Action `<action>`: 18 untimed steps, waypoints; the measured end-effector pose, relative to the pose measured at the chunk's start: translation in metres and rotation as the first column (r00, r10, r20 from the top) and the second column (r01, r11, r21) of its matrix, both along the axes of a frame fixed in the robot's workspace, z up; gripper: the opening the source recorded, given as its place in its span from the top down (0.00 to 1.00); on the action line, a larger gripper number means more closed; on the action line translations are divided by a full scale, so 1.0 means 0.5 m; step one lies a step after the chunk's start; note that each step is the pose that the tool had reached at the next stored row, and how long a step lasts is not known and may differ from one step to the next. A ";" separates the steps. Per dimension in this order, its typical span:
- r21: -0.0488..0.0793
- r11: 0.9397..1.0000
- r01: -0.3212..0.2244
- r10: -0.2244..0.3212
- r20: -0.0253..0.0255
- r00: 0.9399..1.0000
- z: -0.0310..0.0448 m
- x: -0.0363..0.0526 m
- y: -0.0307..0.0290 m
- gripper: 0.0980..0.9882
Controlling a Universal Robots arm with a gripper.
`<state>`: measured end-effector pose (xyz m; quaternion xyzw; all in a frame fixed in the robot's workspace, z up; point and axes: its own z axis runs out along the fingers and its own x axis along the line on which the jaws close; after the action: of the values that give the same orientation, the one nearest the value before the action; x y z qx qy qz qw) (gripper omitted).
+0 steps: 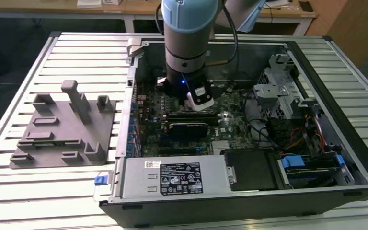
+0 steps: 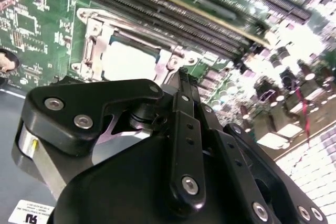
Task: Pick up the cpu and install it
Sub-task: 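Install the second cpu locking lever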
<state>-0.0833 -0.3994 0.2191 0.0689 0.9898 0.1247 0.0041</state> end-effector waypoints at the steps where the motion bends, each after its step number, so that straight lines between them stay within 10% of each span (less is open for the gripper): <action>1: -0.002 1.000 0.000 0.000 0.000 1.000 0.000 0.001 0.005 0.99; 18: -0.060 0.998 0.013 -0.013 0.001 1.000 -0.001 0.057 0.039 0.99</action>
<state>-0.0547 -0.3797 0.2183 0.0750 0.9926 0.0951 0.0070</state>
